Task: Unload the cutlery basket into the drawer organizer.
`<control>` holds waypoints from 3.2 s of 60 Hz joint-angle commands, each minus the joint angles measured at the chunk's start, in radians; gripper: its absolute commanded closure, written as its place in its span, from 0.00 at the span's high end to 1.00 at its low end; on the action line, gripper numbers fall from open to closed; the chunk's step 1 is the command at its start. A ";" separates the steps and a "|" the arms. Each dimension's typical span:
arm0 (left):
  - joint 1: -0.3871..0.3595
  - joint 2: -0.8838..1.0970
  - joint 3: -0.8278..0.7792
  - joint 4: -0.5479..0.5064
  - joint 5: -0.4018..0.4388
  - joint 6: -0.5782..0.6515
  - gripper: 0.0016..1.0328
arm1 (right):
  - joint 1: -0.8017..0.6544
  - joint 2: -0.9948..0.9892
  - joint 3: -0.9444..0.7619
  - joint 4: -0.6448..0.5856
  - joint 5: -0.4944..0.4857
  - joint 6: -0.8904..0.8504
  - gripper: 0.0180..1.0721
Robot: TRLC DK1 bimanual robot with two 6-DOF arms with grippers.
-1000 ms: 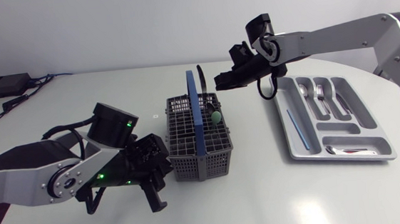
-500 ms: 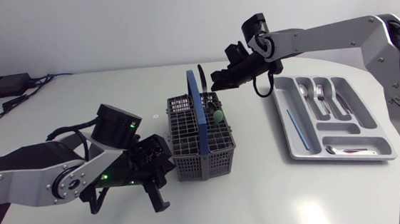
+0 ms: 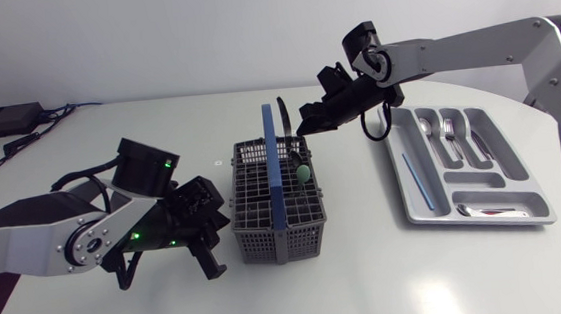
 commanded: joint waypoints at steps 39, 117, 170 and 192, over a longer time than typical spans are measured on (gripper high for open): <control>0.019 -0.242 -0.022 -0.217 0.087 0.042 0.19 | -0.036 -0.137 -0.170 -0.039 -0.015 -0.057 0.06; 0.057 -0.090 0.070 -0.251 0.184 0.105 0.18 | -0.001 -0.208 -0.314 -0.053 -0.041 -0.080 0.06; 0.225 0.341 0.501 -0.180 0.245 0.078 0.18 | -0.016 -0.368 -0.501 -0.019 -0.032 -0.034 0.06; 0.211 0.413 0.583 -0.194 0.262 0.059 0.18 | -0.024 -0.315 -0.430 0.015 -0.007 0.020 0.06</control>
